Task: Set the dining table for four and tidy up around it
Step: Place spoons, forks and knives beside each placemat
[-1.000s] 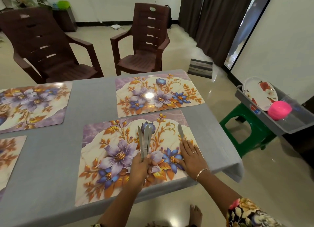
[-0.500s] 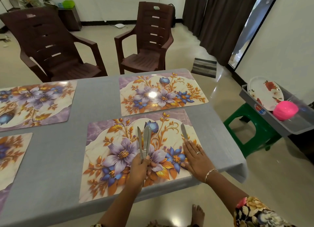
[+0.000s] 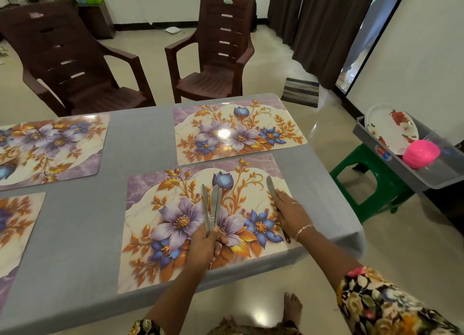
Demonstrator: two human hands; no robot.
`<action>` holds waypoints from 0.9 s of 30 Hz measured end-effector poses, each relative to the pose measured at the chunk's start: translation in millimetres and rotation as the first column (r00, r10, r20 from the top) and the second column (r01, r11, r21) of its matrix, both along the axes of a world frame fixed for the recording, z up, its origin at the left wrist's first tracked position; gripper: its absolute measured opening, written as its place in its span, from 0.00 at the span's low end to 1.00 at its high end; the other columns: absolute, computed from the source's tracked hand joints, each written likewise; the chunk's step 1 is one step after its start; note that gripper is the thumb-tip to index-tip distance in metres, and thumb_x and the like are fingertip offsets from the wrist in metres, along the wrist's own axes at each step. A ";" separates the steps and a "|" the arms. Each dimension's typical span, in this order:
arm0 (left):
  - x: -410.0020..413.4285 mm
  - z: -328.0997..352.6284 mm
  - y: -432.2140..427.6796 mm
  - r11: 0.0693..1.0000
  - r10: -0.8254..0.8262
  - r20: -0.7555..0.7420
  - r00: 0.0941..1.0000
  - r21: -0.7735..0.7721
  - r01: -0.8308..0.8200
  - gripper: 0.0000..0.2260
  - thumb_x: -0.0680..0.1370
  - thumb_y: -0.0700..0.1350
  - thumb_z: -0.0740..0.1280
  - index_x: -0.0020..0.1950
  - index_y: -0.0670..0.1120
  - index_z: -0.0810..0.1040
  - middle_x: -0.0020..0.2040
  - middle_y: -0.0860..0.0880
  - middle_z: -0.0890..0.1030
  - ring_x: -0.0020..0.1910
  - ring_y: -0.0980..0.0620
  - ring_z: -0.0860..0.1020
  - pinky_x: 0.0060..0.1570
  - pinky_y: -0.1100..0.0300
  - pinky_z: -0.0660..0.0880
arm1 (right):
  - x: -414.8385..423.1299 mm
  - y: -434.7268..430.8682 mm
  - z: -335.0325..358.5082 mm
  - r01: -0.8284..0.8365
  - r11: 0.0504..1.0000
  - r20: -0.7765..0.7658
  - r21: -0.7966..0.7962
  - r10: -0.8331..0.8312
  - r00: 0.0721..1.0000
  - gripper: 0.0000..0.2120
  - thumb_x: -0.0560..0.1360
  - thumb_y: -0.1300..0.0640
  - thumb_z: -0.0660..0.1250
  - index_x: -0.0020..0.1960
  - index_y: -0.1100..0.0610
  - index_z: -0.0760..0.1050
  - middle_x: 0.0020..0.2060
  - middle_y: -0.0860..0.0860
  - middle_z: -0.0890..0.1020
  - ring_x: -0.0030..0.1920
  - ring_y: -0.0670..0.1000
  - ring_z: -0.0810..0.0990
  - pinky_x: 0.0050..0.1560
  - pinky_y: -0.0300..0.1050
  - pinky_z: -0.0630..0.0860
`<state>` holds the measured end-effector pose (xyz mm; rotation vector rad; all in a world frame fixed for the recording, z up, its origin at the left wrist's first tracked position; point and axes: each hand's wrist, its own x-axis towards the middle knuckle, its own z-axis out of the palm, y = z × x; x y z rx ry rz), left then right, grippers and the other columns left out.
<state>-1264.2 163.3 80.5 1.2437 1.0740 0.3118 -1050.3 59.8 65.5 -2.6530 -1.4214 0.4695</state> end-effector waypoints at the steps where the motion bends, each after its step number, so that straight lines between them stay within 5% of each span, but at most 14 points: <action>1: 0.1 0.2 0.3 1.000 0.000 0.004 1.000 -0.002 0.000 0.16 0.83 0.39 0.54 0.52 0.25 0.72 0.19 0.50 0.74 0.15 0.60 0.64 0.16 0.70 0.60 | 1.3 1.5 1.0 0.005 1.000 0.009 0.008 -0.005 1.000 0.26 0.81 0.55 0.55 0.76 0.55 0.49 0.75 0.52 0.55 0.74 0.53 0.58 0.73 0.45 0.55; 9: 0.5 -2.6 0.9 1.000 0.008 0.005 1.000 -0.022 -0.008 0.14 0.83 0.40 0.54 0.52 0.28 0.72 0.19 0.51 0.74 0.15 0.60 0.64 0.16 0.70 0.60 | 5.2 -14.8 -8.3 0.059 0.966 0.008 0.251 -0.063 0.998 0.18 0.74 0.60 0.67 0.64 0.58 0.74 0.63 0.56 0.75 0.64 0.58 0.71 0.65 0.49 0.68; 13: 0.4 -5.1 1.7 1.000 0.007 -0.004 1.000 -0.004 -0.007 0.14 0.82 0.38 0.54 0.49 0.27 0.73 0.20 0.51 0.74 0.15 0.60 0.64 0.16 0.70 0.60 | 5.2 -26.3 -15.6 -0.043 0.957 0.050 0.287 0.029 0.998 0.19 0.63 0.61 0.77 0.53 0.61 0.81 0.50 0.58 0.84 0.49 0.62 0.82 0.47 0.59 0.78; 16: -0.1 -8.0 2.8 1.000 0.006 -0.013 1.000 0.004 -0.005 0.14 0.82 0.37 0.54 0.46 0.29 0.74 0.20 0.51 0.74 0.16 0.59 0.64 0.17 0.69 0.59 | 3.7 -30.7 -18.0 -0.093 0.955 0.106 0.283 0.065 0.992 0.22 0.58 0.61 0.80 0.51 0.60 0.82 0.47 0.55 0.85 0.47 0.61 0.83 0.41 0.61 0.80; 24: -0.3 -9.2 5.6 0.999 -0.003 -0.004 1.000 -0.032 0.003 0.16 0.83 0.41 0.55 0.41 0.33 0.75 0.19 0.51 0.72 0.15 0.58 0.64 0.17 0.68 0.60 | 6.3 -31.9 -12.9 -0.143 0.964 0.176 0.226 0.104 0.979 0.23 0.57 0.58 0.80 0.52 0.60 0.82 0.48 0.55 0.84 0.46 0.60 0.84 0.41 0.59 0.79; 27: -0.6 -6.7 4.4 0.999 0.013 0.004 1.000 -0.034 -0.013 0.18 0.83 0.42 0.55 0.40 0.34 0.75 0.20 0.50 0.72 0.16 0.58 0.64 0.17 0.67 0.60 | 3.1 -28.2 -5.8 -0.089 0.988 0.132 0.126 0.072 0.989 0.23 0.71 0.54 0.70 0.65 0.56 0.73 0.63 0.52 0.76 0.64 0.58 0.74 0.62 0.56 0.71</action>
